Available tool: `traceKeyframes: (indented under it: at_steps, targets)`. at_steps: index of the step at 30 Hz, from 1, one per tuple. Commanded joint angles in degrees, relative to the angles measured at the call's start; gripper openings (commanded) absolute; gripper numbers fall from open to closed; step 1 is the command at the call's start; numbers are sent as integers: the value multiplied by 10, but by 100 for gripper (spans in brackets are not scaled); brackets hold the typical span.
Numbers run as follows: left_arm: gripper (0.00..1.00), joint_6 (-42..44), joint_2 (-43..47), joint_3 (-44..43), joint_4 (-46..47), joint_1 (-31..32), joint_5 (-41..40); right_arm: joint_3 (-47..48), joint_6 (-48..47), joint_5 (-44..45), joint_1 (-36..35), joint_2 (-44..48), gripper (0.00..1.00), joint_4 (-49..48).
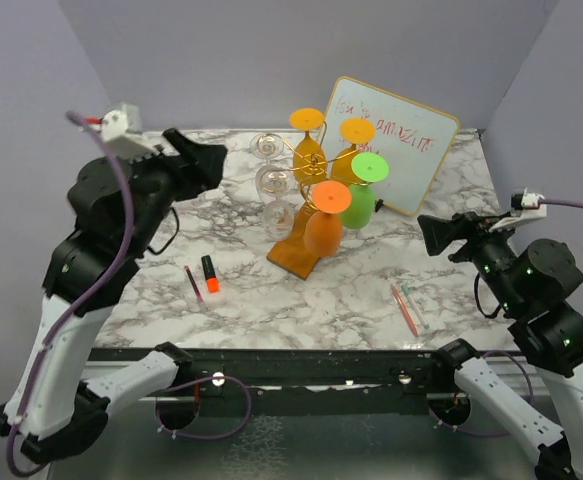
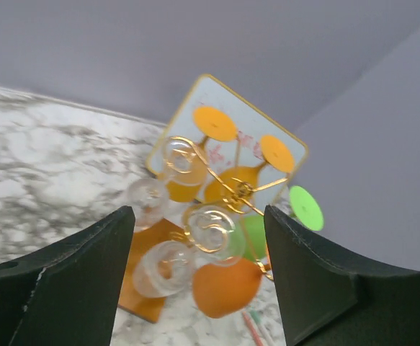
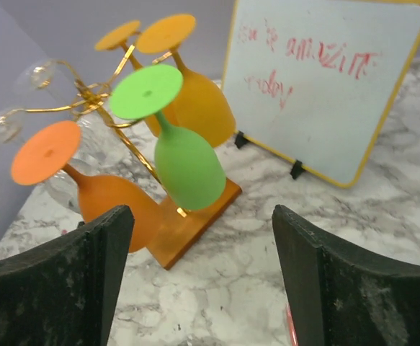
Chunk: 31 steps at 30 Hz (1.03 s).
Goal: Place the wine glass upside down on the wine glass rack
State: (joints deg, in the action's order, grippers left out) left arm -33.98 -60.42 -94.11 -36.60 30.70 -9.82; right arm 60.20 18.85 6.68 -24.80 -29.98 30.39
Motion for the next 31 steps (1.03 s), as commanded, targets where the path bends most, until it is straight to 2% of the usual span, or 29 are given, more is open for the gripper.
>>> traceKeyframes:
  at_steps: [1,5,10,17,31]
  targets:
    - [75,76,85,63,-82,-4,-189,40,-1,82,0,-41,88,129]
    - [83,92,147,125,-107,-4,-236,78,12,148,0,-95,95,211]
    - [99,100,223,206,-119,-4,-271,115,32,218,1,-114,96,278]
    - [99,93,273,265,-147,-3,-265,164,21,267,0,-112,96,308]
    - [99,94,304,263,-146,-3,-254,156,-7,230,0,-88,96,273]
